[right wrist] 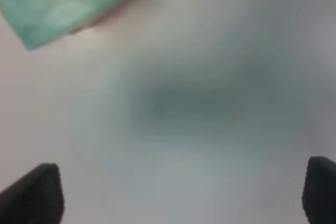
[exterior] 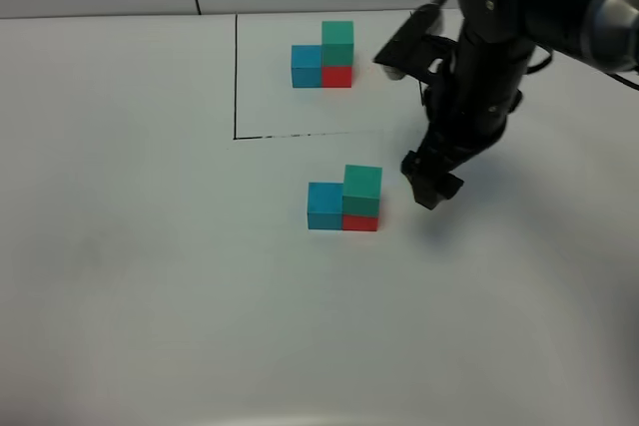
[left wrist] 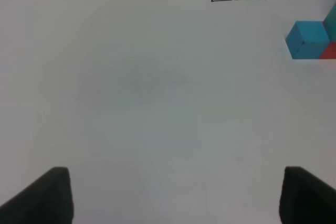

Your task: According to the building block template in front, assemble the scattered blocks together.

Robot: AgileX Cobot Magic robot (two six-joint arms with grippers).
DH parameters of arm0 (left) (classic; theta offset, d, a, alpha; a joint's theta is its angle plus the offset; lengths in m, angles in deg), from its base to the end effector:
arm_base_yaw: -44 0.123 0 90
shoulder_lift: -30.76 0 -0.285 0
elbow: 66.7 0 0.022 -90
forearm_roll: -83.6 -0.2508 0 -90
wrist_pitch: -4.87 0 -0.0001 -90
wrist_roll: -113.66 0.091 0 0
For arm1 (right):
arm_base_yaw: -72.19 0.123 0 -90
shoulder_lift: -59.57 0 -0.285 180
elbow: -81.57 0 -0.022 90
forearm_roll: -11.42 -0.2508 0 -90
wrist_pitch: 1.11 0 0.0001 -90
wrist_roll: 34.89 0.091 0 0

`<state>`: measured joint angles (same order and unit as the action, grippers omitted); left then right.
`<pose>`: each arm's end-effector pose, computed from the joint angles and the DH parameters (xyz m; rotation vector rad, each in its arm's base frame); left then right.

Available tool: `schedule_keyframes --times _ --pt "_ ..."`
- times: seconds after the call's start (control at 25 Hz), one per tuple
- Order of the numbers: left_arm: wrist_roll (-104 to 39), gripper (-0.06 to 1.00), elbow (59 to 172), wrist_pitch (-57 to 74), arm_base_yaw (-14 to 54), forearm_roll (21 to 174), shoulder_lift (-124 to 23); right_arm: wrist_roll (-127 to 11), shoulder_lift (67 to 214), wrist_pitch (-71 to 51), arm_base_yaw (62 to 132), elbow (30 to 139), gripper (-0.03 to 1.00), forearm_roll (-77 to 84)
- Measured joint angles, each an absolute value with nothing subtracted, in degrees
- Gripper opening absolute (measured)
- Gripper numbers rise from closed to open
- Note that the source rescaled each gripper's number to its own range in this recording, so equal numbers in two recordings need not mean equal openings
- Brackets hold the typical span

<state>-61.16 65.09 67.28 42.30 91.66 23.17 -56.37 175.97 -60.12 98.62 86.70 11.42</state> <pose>-0.0081 -0.0111 0.2774 0.1332 2.0532 -0.1312 0.3436 0.1708 0.2181 -1.2067 2.7161 0.0109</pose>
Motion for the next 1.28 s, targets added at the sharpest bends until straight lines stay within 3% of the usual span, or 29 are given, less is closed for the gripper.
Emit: schedule_keyframes --times 0.16,0.36,0.68,0.96,1.28 --pt "-61.16 0.98 65.09 67.28 42.3 91.66 23.17 -42.23 168.77 -51.06 93.21 75.17 0.86 11.42" --pt "-61.16 0.98 65.09 67.28 42.3 91.66 23.17 -34.89 164.36 -46.48 87.7 70.24 0.85 11.42" --pt "-61.16 0.98 65.09 67.28 42.3 91.66 23.17 -34.01 164.28 -39.82 82.79 72.93 0.82 11.42" --pt "-61.16 0.98 65.09 67.28 42.3 91.66 23.17 -34.01 163.55 -43.43 81.59 82.68 0.82 15.95" --pt "-61.16 0.98 65.09 67.28 42.3 91.66 23.17 -32.69 151.8 -45.3 81.53 78.59 0.82 16.78"
